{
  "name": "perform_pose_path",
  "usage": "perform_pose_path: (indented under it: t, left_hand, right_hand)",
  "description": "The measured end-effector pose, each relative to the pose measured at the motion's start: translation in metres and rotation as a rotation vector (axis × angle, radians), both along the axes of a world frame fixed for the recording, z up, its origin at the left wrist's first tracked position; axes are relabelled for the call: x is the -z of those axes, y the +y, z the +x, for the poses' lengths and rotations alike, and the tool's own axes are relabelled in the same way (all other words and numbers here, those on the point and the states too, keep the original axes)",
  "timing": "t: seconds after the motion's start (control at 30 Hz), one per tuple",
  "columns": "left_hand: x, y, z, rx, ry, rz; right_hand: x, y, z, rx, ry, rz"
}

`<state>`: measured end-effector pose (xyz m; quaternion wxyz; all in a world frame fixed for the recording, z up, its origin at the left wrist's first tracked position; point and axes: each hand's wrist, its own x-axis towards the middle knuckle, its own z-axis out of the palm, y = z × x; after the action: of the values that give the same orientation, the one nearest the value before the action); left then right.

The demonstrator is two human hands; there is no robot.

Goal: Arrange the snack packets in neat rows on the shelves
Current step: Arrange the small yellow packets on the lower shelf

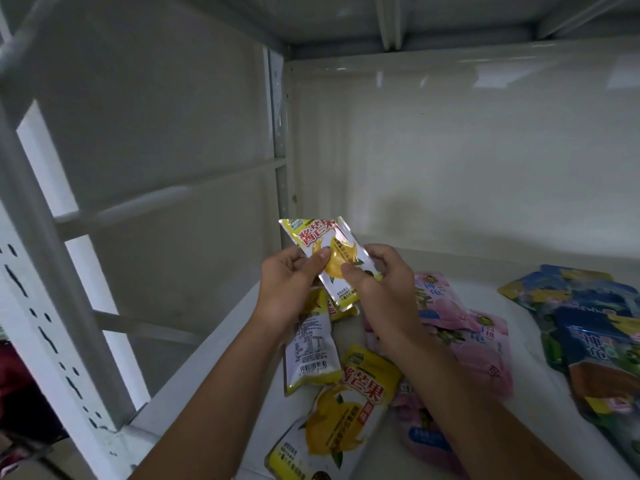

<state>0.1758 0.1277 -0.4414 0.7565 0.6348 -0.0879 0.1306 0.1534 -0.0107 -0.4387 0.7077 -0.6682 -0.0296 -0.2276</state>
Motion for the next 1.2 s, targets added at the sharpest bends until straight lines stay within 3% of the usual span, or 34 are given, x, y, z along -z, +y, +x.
perform_pose_path:
  t: [0.2, 0.53, 0.9, 1.07, 1.2]
  left_hand:
    - [0.001, 0.001, -0.003, 0.068, -0.068, 0.132]
    - [-0.003, -0.002, -0.012, 0.162, -0.002, -0.033]
    - [-0.005, -0.005, -0.012, 0.112, 0.007, -0.007]
    - [-0.005, -0.003, -0.010, 0.102, 0.015, 0.074]
    - [-0.003, 0.006, -0.014, 0.098, -0.042, 0.033]
  right_hand:
    - [0.002, -0.007, 0.000, 0.012, -0.102, -0.155]
    - [0.001, -0.001, -0.006, 0.006, -0.114, -0.221]
    - [0.004, 0.006, -0.005, 0.046, -0.213, -0.353]
    - [0.009, 0.002, 0.002, 0.053, -0.171, -0.381]
    - [0.004, 0.003, -0.004, 0.006, -0.184, -0.373]
